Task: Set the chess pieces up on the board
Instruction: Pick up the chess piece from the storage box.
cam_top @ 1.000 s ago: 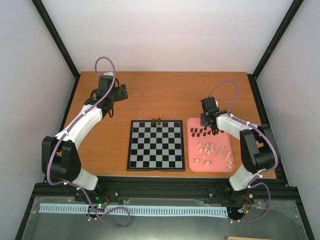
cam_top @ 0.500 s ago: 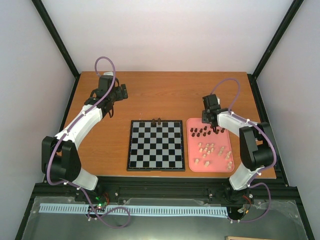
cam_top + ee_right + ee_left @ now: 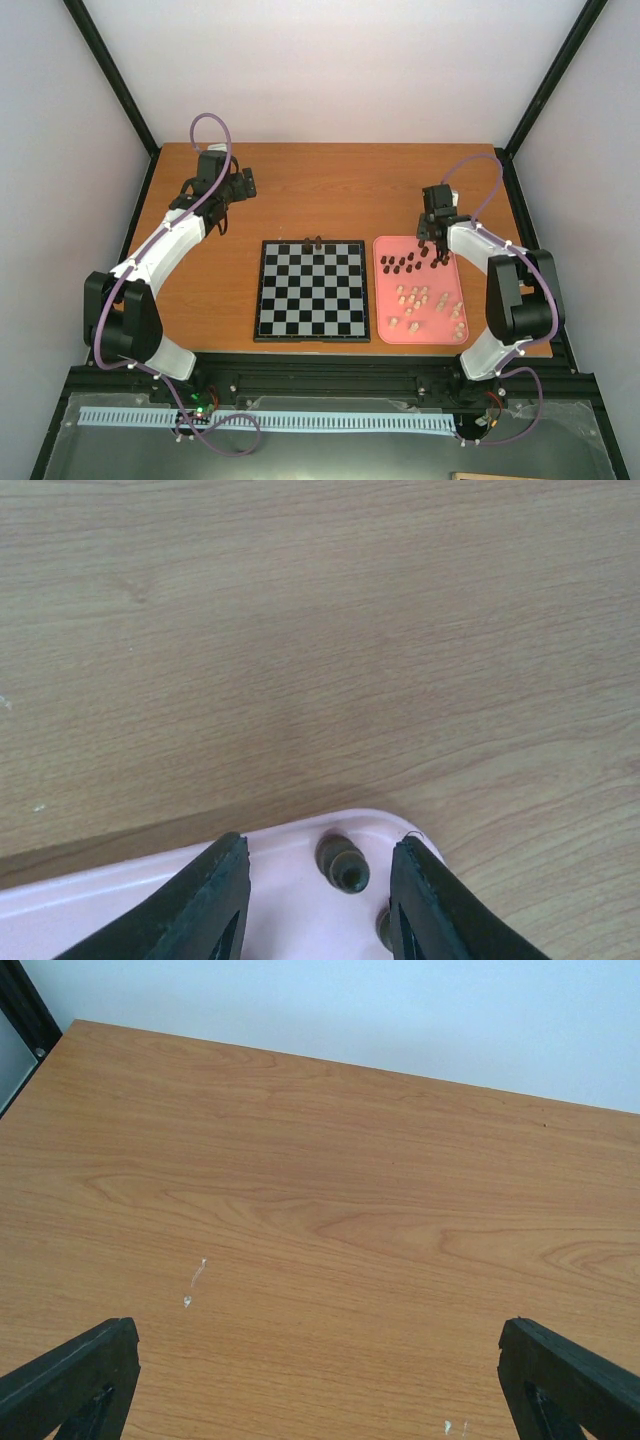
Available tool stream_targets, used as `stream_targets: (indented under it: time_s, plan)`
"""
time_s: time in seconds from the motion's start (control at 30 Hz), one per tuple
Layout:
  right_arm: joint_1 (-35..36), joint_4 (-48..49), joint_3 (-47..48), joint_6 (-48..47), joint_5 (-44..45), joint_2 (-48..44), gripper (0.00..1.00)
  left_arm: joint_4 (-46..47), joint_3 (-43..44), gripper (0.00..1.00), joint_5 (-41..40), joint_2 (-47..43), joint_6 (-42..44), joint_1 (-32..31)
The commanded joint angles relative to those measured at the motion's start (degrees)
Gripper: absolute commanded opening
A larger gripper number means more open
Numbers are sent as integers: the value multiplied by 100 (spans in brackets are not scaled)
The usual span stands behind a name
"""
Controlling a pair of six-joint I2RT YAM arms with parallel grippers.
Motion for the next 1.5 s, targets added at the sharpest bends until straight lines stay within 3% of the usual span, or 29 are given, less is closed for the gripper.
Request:
stream_targets:
  time_s: [0.0, 0.9, 1.47]
  plan:
    - [-176, 175, -15, 151, 1, 76, 39, 75, 216, 100, 58, 28, -57, -17]
    - [-365, 115, 147, 214, -328, 600, 30, 67, 165, 100, 29, -61, -64, -17]
    - [-365, 117, 127, 217, -303, 446, 7, 68, 169, 100, 36, -37, -69, -17]
